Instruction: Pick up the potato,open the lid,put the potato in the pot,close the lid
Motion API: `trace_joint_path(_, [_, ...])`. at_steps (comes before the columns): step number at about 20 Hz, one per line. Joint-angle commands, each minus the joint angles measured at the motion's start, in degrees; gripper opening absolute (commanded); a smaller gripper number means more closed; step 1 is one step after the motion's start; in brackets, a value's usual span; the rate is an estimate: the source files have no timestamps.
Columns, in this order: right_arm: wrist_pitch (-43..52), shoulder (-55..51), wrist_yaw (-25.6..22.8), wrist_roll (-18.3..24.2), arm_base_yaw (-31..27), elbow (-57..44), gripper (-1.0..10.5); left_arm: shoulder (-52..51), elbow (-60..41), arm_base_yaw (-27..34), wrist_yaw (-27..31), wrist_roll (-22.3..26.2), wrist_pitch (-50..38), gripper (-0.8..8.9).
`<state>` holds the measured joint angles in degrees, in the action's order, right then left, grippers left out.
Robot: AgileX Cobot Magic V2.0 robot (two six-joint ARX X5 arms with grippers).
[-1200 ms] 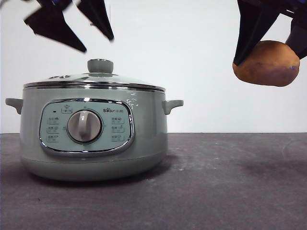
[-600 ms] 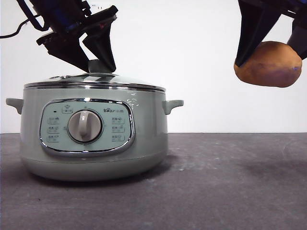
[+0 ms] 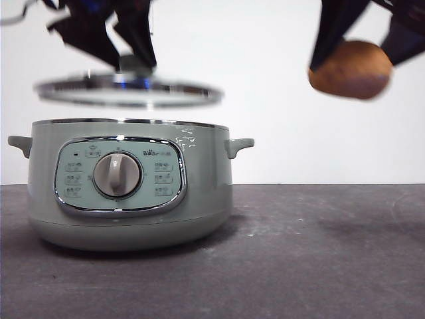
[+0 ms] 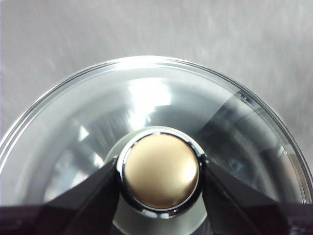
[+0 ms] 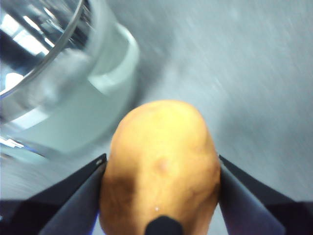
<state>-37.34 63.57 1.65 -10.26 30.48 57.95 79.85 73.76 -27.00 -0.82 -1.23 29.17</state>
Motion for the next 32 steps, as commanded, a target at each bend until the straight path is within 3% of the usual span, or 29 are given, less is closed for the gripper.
trace_joint_path(1, [3.65,0.37,3.34,-0.17,1.38,3.08,-0.1,-4.26,3.58,-0.02,1.11,1.55,-0.72,-0.08])
trace_joint_path(7, [5.14,10.86,7.32,1.66,7.26,16.15,-0.1,-16.35,5.6,0.02,7.19,2.84,2.49,-0.08])
trace_joint_path(14, [-0.39,34.56,7.43,8.63,10.69,37.83,-0.1,-31.85,5.6,0.02,17.59,3.08,10.47,-0.08])
trace_joint_path(18, [-3.43,47.84,7.37,11.45,11.37,47.76,-0.1,-37.62,5.6,0.02,18.67,2.97,13.16,-0.08])
trace_joint_path(23, [-2.23,59.04,3.8,13.9,13.57,51.34,-0.1,-39.01,5.6,0.02,18.67,2.8,17.66,-0.08])
trace_joint_path(29, [-2.43,63.73,-1.66,17.88,15.85,51.34,-0.1,-38.75,5.6,0.02,18.69,2.8,19.15,-0.08])
trace_joint_path(31, [-2.14,63.73,-1.62,17.84,15.91,51.34,0.1,-38.75,5.6,0.02,18.73,2.8,19.69,-0.08])
trace_joint_path(32, [-2.16,63.73,-1.62,17.84,16.04,51.34,0.8,-38.75,5.6,0.02,18.75,2.8,20.02,-0.08])
